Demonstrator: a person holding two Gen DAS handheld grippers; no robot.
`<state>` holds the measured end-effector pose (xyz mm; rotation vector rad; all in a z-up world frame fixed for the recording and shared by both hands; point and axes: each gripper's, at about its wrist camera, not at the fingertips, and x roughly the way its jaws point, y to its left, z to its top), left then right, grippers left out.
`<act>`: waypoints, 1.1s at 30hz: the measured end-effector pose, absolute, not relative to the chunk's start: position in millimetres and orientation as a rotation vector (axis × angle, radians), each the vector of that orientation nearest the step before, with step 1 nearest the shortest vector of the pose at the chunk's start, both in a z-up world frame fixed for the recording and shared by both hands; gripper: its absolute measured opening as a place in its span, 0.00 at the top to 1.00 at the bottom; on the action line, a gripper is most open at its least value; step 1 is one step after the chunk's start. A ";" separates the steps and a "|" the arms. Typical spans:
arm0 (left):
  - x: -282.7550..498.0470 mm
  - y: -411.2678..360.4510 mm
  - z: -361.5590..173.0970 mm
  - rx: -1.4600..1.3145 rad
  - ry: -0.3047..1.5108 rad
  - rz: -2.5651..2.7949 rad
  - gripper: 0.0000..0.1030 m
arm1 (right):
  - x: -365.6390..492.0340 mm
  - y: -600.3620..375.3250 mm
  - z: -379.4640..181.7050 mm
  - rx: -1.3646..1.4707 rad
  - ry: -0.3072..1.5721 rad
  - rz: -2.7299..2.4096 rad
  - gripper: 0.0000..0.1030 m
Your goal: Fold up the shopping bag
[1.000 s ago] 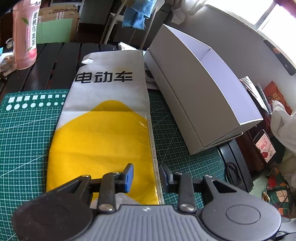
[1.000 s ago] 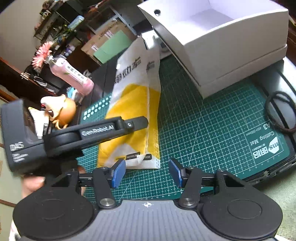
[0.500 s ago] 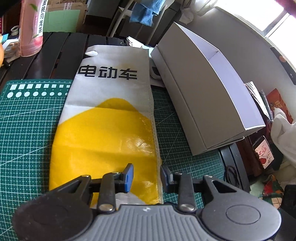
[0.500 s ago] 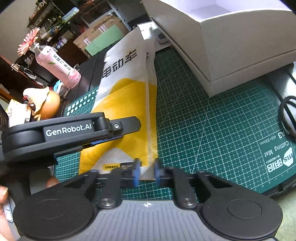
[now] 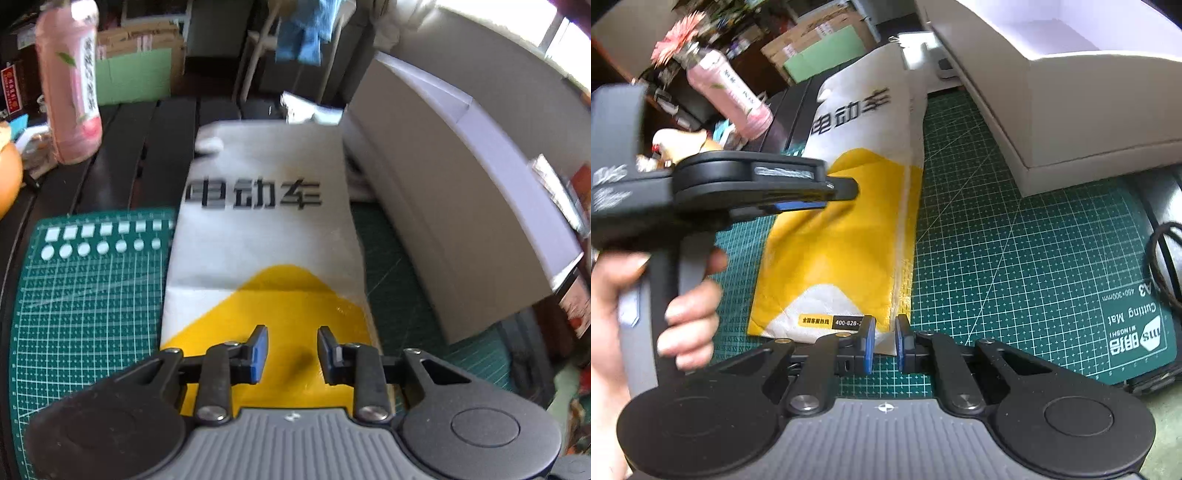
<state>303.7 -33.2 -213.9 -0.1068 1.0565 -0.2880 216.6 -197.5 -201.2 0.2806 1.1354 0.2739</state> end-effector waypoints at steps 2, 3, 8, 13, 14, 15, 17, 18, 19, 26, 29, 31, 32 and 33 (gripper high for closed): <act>303.3 -33.3 -213.9 -0.092 1.072 -0.290 0.76 | 216.8 -197.4 -200.1 0.264 1.141 0.283 0.90; 302.7 -32.8 -213.1 -0.092 1.078 -0.290 0.76 | 216.9 -197.3 -199.5 0.256 1.144 0.288 0.90; 296.6 -26.6 -210.5 -0.120 1.130 -0.290 0.76 | 228.4 -221.4 -196.1 0.235 1.087 0.174 0.94; 285.1 -27.5 -209.6 -0.114 1.173 -0.308 0.76 | 239.9 -243.4 -201.6 0.318 1.064 0.125 0.97; 282.8 -27.7 -209.5 -0.112 1.182 -0.312 0.76 | 242.0 -245.6 -203.0 0.333 1.060 0.122 0.97; 280.5 -27.8 -209.3 -0.111 1.190 -0.315 0.76 | 244.1 -247.8 -204.5 0.348 1.057 0.119 0.97; 276.4 -28.6 -209.0 -0.101 1.205 -0.325 0.75 | 246.5 -248.2 -204.8 0.350 1.047 0.115 0.97; 276.0 -29.3 -209.0 -0.089 1.205 -0.332 0.76 | 247.7 -248.6 -204.7 0.348 1.041 0.112 0.97; 276.4 -28.4 -208.5 -0.083 1.196 -0.325 0.76 | 248.9 -248.9 -204.5 0.345 1.034 0.109 0.97; 294.7 -4.7 -196.6 0.026 1.035 -0.138 0.76 | 252.8 -246.9 -199.3 0.323 0.993 0.091 0.97; 306.2 9.6 -206.7 -0.031 1.081 -0.091 0.76 | 251.2 -245.4 -196.3 0.328 0.979 0.087 0.97; 308.3 13.3 -209.0 -0.046 1.092 -0.078 0.78 | 248.5 -246.0 -191.5 0.352 0.967 0.087 0.92; 308.6 13.8 -209.2 -0.049 1.094 -0.075 0.78 | 245.9 -248.1 -187.4 0.381 0.953 0.090 0.91; 308.8 14.2 -209.5 -0.052 1.096 -0.073 0.78 | 243.3 -250.3 -183.4 0.411 0.939 0.093 0.83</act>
